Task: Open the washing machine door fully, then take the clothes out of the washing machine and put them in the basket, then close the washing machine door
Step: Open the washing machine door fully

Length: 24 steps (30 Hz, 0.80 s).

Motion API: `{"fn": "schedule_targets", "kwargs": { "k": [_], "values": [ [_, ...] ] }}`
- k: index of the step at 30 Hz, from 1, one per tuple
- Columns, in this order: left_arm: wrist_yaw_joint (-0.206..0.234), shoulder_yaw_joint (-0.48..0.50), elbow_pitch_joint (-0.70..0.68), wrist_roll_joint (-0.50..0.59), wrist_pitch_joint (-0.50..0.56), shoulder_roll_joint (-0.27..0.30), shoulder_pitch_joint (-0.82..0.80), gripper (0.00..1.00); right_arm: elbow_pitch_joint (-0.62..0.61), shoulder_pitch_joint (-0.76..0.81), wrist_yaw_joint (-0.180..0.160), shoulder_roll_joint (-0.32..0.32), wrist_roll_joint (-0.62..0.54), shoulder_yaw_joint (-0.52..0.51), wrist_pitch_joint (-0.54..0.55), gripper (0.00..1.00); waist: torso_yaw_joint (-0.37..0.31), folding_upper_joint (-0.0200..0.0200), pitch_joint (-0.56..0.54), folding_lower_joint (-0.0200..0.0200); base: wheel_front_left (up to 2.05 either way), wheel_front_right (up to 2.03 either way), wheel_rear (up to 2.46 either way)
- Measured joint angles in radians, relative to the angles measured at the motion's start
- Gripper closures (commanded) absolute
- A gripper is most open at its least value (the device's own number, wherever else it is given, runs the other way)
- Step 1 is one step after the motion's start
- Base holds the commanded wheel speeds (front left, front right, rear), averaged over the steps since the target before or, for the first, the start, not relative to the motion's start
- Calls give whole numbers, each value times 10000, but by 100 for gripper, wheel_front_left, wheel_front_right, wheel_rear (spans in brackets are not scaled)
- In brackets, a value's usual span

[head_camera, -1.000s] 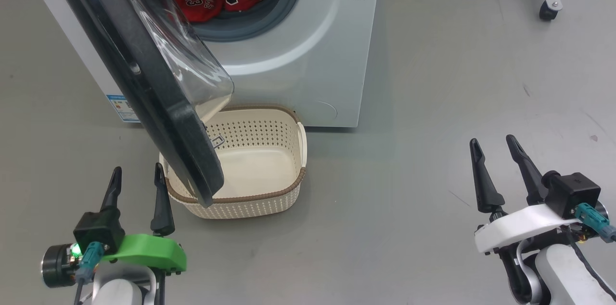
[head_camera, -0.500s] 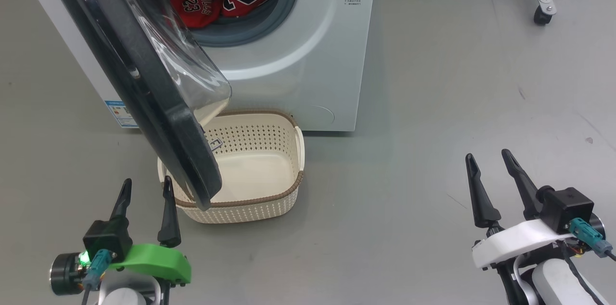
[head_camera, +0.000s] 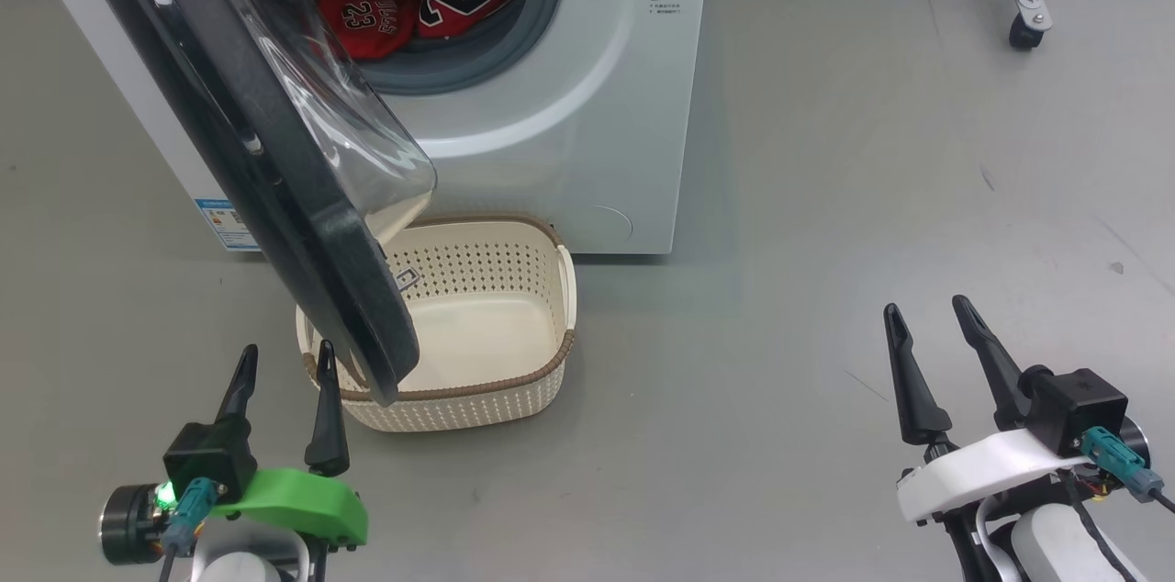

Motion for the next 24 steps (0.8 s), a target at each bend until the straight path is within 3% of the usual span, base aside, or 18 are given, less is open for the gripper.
{"fn": "schedule_targets", "kwargs": {
  "k": [24],
  "values": [
    [-10, -8, -12, 0, 0, 0, 2, 0, 15, 176, 268, 192, -453, -201, 0, 0, -45, 0, 86, 0, 0, 0, 0]
  ]
}}
